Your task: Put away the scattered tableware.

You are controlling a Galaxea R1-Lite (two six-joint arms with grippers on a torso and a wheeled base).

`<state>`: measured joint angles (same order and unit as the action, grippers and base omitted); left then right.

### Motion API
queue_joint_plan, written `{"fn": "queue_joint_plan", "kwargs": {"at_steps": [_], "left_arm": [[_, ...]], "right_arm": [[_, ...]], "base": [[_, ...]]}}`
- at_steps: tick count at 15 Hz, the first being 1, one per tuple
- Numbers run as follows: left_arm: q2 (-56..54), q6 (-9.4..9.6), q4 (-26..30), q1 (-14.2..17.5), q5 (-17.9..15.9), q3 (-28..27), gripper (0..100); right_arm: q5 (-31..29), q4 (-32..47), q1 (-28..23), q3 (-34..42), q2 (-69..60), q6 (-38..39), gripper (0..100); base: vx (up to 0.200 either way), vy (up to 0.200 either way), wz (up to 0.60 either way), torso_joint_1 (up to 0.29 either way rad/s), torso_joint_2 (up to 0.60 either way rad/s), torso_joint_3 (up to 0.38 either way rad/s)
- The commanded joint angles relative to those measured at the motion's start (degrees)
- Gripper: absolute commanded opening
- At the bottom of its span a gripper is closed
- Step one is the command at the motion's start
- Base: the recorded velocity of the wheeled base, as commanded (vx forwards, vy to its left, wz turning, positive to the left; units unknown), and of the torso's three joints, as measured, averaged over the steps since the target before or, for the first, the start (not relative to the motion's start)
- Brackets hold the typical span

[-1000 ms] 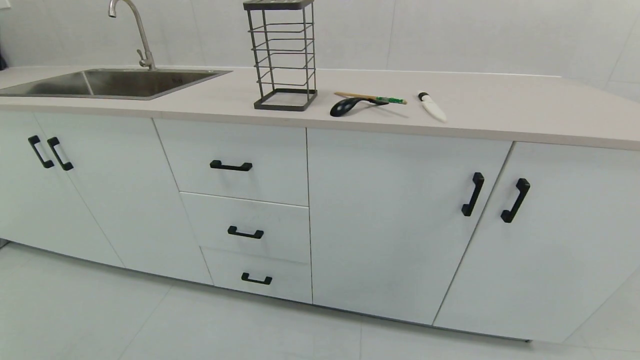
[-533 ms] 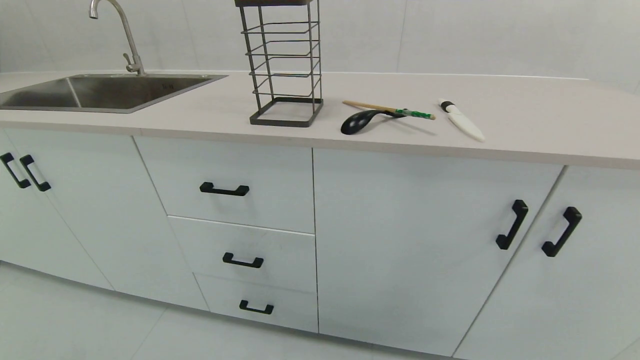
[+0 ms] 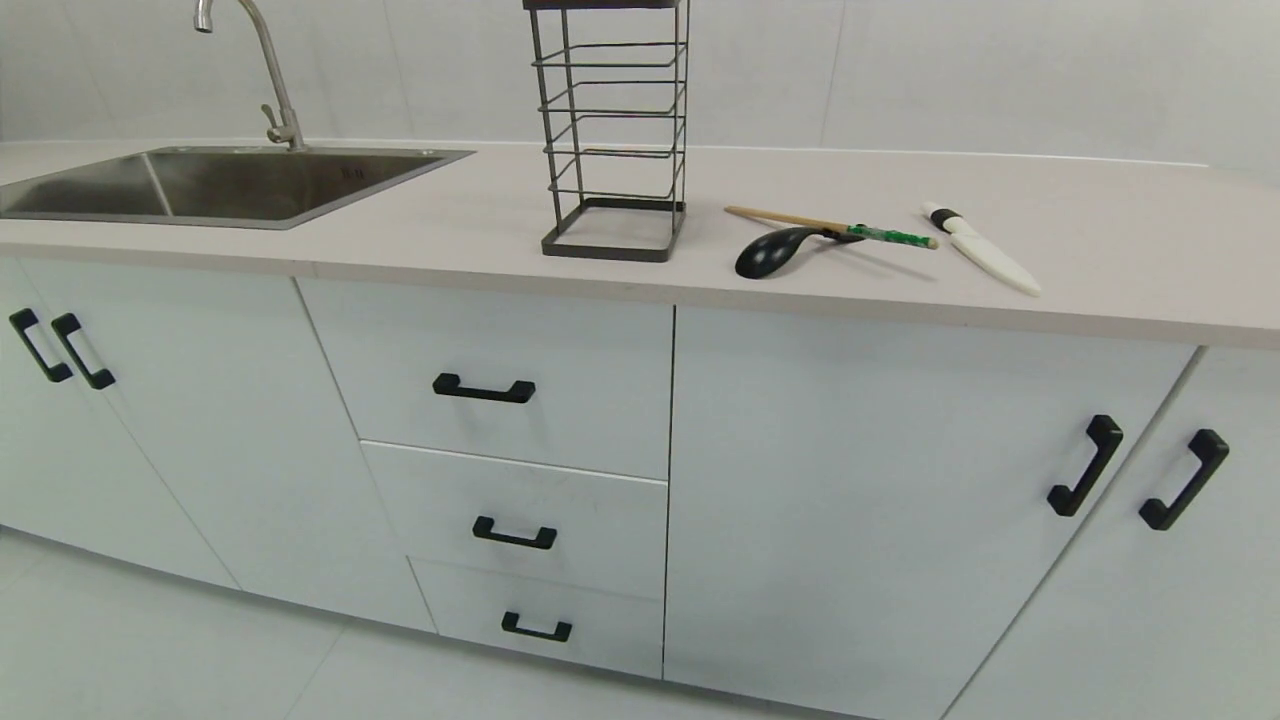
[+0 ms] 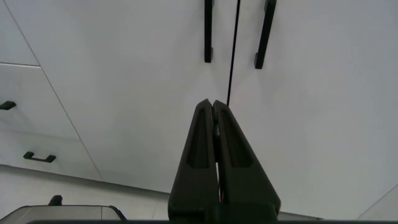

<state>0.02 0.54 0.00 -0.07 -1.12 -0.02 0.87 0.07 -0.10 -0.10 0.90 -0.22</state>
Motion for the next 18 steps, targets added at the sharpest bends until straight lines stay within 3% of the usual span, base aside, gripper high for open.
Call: {"fn": "queue_joint_plan", "kwargs": {"at_steps": [1,18], "left_arm": [[0.06,0.17,0.00,0.07,-0.02,0.02,100],[0.06,0.17,0.00,0.07,-0.28,0.02,100]], "right_arm": [[-0.07,0.01,0.01,0.01,0.15,-0.04,0],[-0.07,0.01,0.01,-0.08,0.15,0.22,0]], "base": [[0.200,0.000,0.00,0.002,0.00,0.007],[0.012,0.024,0.00,0.000,0.00,0.001]]}}
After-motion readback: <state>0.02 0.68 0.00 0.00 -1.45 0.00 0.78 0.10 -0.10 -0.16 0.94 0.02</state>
